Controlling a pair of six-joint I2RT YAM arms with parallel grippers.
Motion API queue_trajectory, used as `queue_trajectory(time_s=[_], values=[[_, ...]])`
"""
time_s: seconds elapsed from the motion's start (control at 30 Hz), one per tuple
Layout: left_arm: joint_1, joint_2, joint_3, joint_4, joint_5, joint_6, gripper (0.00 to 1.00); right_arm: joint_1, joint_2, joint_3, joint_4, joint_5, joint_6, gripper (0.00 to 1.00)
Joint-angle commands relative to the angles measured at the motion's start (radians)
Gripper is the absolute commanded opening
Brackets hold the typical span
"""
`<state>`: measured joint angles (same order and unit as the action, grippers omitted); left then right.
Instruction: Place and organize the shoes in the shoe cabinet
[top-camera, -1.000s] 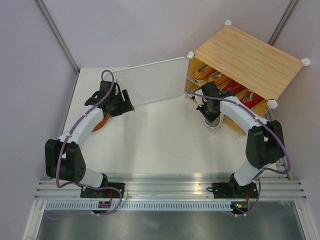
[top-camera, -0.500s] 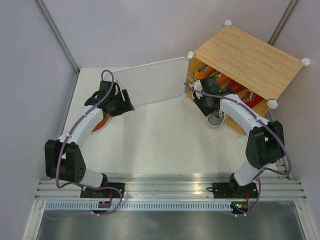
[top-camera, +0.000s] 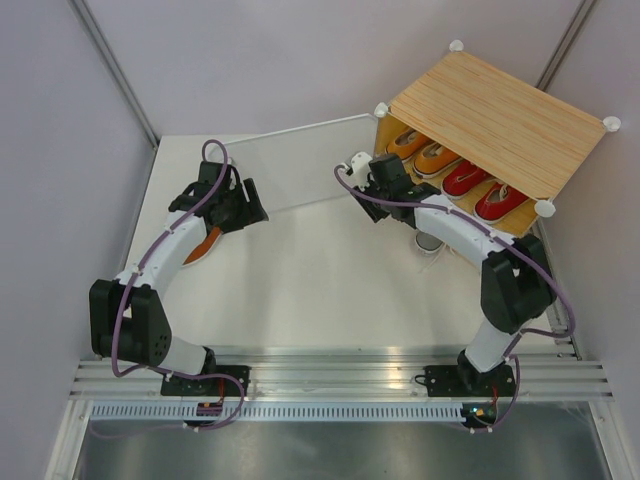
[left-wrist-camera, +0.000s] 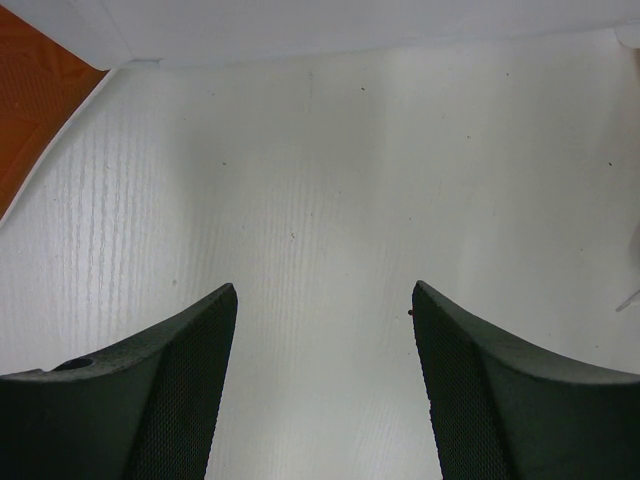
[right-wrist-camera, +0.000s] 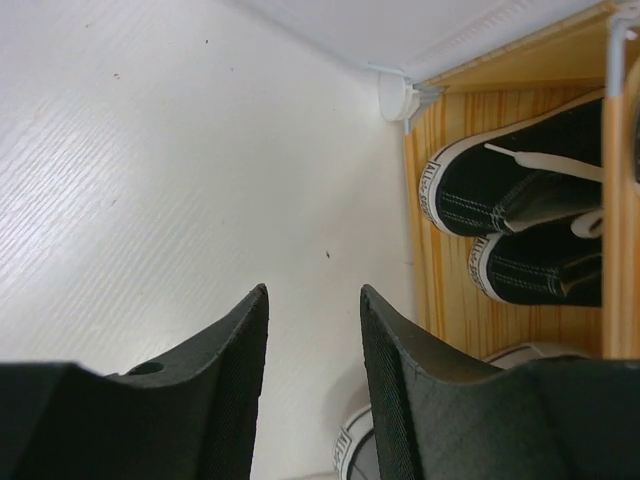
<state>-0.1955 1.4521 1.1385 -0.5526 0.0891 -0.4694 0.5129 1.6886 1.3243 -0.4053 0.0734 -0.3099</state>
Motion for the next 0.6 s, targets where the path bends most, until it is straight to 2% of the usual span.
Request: queue_trajectory(time_s=[0.0, 0.4, 0.57], values=[[0.008, -0.033, 0.0, -0.001, -0.002, 0.025, 0.75, -0.005, 0.088, 0.018, 0.127, 0.025, -0.004, 0.47], [0.011, -0.033, 0.0, 0.0, -0.009, 0.02, 0.75, -0.036, 0.24, 0.029, 0.289, 0.181, -0.037, 0.46], [0.011, -0.036, 0.0, 0.0, -0.009, 0.02, 0.75, -0.065, 0.282, 0.03, 0.316, 0.181, -0.04, 0.46]])
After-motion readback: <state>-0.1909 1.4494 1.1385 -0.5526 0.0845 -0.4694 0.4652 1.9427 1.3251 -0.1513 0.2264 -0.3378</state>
